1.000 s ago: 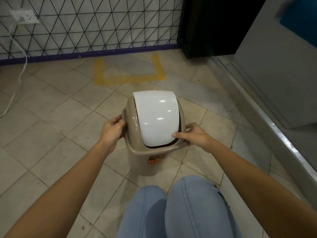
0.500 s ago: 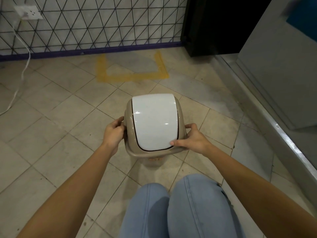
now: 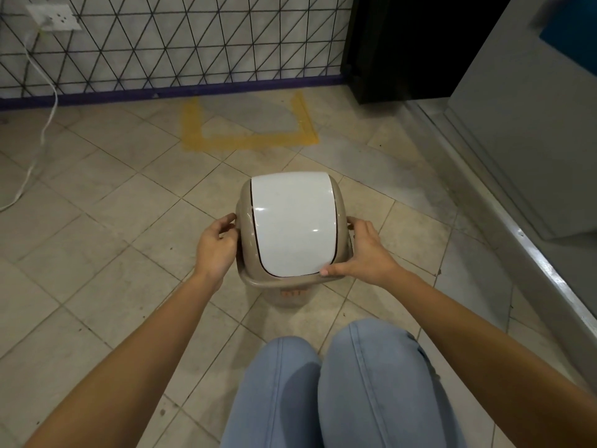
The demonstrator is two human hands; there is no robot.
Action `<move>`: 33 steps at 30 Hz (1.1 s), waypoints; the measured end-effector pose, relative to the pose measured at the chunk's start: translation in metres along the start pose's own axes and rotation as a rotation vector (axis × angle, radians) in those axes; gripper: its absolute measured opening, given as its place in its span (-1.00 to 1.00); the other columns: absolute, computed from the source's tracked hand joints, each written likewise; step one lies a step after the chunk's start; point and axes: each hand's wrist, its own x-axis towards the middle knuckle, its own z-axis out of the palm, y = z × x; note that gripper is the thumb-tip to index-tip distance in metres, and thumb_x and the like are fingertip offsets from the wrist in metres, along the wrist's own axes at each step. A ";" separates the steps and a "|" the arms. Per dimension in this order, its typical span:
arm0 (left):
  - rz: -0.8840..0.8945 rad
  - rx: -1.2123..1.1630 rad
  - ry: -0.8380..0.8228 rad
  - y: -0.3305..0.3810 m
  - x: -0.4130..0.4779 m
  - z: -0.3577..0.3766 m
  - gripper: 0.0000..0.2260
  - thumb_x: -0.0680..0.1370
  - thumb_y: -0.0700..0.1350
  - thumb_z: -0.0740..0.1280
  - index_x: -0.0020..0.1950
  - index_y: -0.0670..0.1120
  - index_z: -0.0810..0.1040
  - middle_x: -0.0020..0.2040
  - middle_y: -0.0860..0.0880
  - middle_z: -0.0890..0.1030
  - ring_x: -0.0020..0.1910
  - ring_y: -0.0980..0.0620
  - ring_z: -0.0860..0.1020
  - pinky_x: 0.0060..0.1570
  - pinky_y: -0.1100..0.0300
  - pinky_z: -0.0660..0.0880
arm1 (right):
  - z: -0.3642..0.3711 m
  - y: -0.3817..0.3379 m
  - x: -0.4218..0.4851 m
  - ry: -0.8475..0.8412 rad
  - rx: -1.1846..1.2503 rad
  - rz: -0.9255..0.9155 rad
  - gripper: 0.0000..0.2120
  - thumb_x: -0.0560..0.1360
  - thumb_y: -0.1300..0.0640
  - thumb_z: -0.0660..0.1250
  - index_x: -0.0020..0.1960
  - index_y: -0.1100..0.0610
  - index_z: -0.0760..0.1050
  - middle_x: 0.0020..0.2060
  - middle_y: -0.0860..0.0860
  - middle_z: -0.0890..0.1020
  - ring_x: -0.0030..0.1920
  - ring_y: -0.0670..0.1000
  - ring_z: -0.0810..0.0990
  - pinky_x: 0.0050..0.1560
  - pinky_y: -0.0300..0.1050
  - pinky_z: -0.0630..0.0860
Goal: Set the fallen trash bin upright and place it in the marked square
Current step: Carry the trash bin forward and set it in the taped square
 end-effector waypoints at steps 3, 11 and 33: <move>0.069 0.035 0.036 0.002 -0.007 0.001 -0.66 0.57 -0.10 0.21 0.34 -0.05 0.45 0.22 -0.04 0.57 0.13 0.03 0.54 0.19 0.11 0.48 | 0.003 -0.003 -0.003 0.003 -0.055 -0.062 0.25 -0.01 -0.10 0.65 0.47 0.05 0.00 0.35 0.06 0.23 0.39 0.06 0.17 0.38 0.03 0.22; 0.392 0.217 -0.130 -0.012 -0.045 0.000 -0.31 0.43 0.02 0.44 0.48 -0.05 0.21 0.33 0.09 0.43 0.25 0.17 0.44 0.12 0.49 0.39 | 0.007 -0.003 -0.002 0.013 -0.036 -0.093 0.29 -0.03 -0.03 0.67 0.49 0.01 -0.04 0.33 0.06 0.26 0.36 0.06 0.21 0.36 0.03 0.24; 0.392 0.353 -0.101 0.000 0.013 0.020 -0.01 0.25 -0.08 0.59 0.53 -0.01 0.06 0.47 0.00 0.30 0.44 0.00 0.26 0.37 -0.07 0.31 | -0.007 -0.020 0.060 0.089 0.011 -0.063 0.16 0.00 0.09 0.67 0.46 0.10 0.12 0.25 0.07 0.35 0.33 0.10 0.26 0.34 0.03 0.30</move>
